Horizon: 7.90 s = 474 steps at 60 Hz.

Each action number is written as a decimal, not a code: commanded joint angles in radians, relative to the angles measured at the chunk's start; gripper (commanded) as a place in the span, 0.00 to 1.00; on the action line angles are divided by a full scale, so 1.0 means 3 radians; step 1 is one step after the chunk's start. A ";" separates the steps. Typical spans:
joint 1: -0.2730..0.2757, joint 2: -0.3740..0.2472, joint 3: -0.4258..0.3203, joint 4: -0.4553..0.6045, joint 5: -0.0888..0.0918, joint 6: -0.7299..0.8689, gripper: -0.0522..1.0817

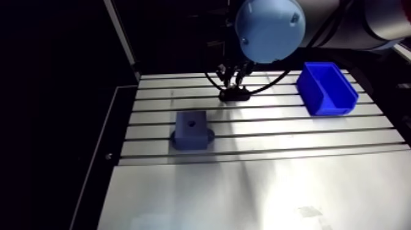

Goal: Pick up the M10 bolt and insert it into the hex recess until seated.

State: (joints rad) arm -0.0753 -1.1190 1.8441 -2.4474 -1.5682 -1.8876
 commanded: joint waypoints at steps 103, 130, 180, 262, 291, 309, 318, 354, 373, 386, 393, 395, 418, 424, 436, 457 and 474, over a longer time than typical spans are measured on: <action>0.0021 -0.0015 0.0022 0.0009 -0.0046 -0.0005 0.63; 0.0021 -0.0020 0.0033 0.0009 -0.0051 0.0015 0.65; 0.0021 -0.0035 0.0033 0.0009 -0.0052 0.0026 0.69; 0.0175 -0.0793 -0.0780 0.2238 -0.0165 -0.0640 0.81; 0.0554 -0.0752 -0.0832 0.2249 -0.0164 -0.1089 0.81; 0.0674 -0.0752 -0.0766 0.2289 -0.0159 -0.1049 0.82; 0.0706 -0.0747 -0.0697 0.2286 -0.0164 -0.1023 0.82; 0.0773 -0.0792 -0.0388 0.2229 -0.0159 -0.0941 0.84; 0.0853 -0.0793 -0.0285 0.1995 -0.0190 -0.0946 0.86; 0.0864 -0.0783 -0.0274 0.2003 -0.0200 -0.0946 0.85; 0.0875 -0.0772 -0.0274 0.2008 -0.0205 -0.0946 0.85; 0.0879 -0.0772 -0.0274 0.2009 -0.0223 -0.0942 0.85; 0.0936 -0.0737 -0.0269 0.2014 -0.0359 -0.0900 0.85; 0.0941 -0.0732 -0.0250 0.2005 -0.0363 -0.0900 0.85; 0.0941 -0.0697 -0.0228 0.1978 -0.0363 -0.0900 0.85; 0.0941 -0.0635 -0.0223 0.1889 -0.0350 -0.0900 0.85; 0.0941 -0.0603 -0.0213 0.1861 -0.0349 -0.0895 0.85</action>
State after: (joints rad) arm 0.2071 -1.3059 1.7790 -1.8823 -1.6736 -2.1569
